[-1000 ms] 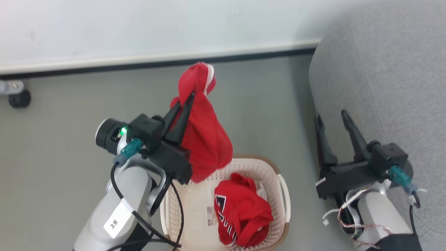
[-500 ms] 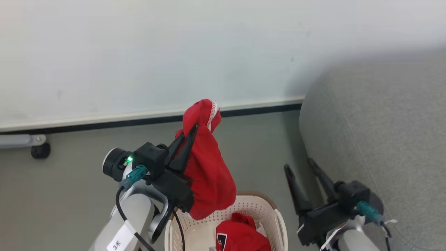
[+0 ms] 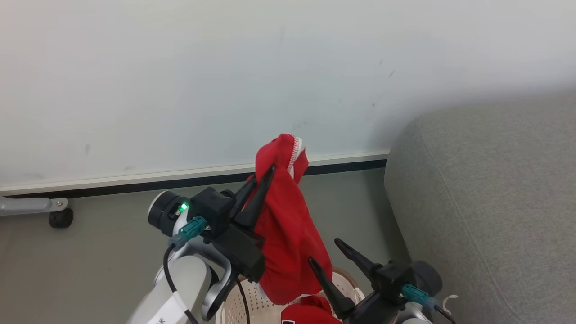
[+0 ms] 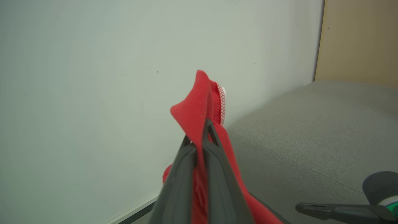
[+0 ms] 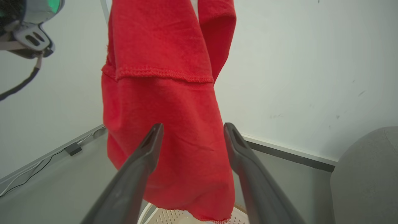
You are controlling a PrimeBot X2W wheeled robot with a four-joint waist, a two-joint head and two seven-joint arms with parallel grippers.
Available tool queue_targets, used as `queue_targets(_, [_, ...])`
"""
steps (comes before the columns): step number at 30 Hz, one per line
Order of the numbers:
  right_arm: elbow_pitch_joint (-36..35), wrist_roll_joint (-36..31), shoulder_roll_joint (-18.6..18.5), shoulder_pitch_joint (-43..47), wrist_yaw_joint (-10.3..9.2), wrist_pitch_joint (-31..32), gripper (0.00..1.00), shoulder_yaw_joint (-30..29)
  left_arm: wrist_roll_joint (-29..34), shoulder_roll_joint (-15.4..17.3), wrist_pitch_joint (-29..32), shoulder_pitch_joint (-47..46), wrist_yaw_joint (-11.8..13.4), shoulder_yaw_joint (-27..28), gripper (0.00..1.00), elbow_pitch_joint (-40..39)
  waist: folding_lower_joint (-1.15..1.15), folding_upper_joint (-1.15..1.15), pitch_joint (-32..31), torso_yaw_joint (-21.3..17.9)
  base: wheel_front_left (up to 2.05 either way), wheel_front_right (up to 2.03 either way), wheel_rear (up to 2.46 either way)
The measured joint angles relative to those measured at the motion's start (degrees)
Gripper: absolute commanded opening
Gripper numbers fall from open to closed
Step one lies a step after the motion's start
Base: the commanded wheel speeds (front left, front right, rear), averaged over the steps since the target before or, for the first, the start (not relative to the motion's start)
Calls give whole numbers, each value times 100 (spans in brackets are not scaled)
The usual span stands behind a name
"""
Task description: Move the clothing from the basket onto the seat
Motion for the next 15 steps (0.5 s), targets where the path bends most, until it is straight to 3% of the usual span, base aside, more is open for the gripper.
queue_targets(15, [789, 213, -12, -993, 5, 24, 100, 1404, -164, -59, 396, 0, -41, -315, 0, -455, 1, 1, -50, 264, 0, 0, 0])
